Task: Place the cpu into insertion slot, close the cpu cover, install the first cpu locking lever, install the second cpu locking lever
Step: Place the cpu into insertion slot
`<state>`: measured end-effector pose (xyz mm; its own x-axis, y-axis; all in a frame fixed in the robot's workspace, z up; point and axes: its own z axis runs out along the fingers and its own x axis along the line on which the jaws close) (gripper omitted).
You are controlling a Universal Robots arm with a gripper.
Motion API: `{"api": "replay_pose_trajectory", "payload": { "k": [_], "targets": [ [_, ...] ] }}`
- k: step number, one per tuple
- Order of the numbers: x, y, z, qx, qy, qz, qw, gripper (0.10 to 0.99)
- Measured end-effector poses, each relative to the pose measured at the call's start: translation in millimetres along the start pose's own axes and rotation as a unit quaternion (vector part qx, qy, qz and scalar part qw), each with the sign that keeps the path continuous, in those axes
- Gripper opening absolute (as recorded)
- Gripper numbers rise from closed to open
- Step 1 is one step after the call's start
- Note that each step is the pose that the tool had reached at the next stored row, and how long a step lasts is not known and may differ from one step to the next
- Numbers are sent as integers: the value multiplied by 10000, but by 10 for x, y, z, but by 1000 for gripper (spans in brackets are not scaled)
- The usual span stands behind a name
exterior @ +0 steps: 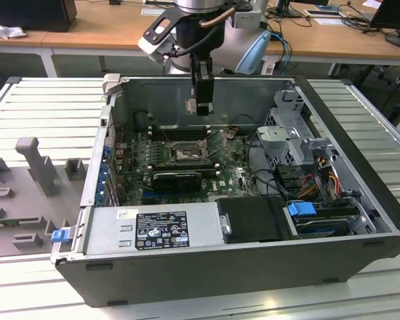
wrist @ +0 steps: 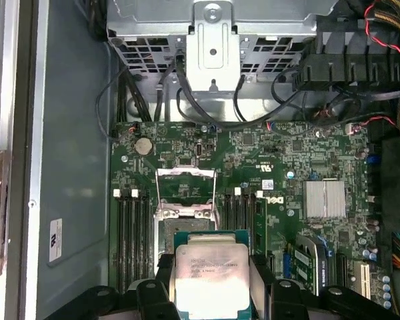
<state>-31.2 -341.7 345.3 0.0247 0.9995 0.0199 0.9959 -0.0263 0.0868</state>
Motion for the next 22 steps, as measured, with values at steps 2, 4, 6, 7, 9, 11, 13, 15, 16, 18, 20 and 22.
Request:
{"api": "replay_pose_trajectory", "payload": {
  "k": [2, 4, 6, 7, 9, 11, 13, 15, 16, 18, 20, 22],
  "targets": [
    [0, 0, 2, -1, -6, 68, 10000, 533],
    [0, 0, 5, -3, -12, 137, 9999, 533],
    [0, -1, 8, -4, -20, 221, 9998, 533],
    [0, -1, 11, -5, -24, 270, 9996, 533],
    [0, -1, 14, -6, -28, 320, 9995, 533],
    [0, -2, 20, -9, -40, 455, 9990, 533],
    [-1, -3, 28, -13, -57, 657, 9978, 533],
    [-1, -3, 34, -16, -72, 824, 9966, 533],
    [-1, -3, 40, -18, -79, 898, 9959, 533],
    [-2, -19, 78, -19, -81, 931, 9956, 533],
    [-2, -22, 105, -15, -66, 750, 9972, 533],
    [-3, -25, 131, -11, -48, 550, 9985, 533]
  ]
}}
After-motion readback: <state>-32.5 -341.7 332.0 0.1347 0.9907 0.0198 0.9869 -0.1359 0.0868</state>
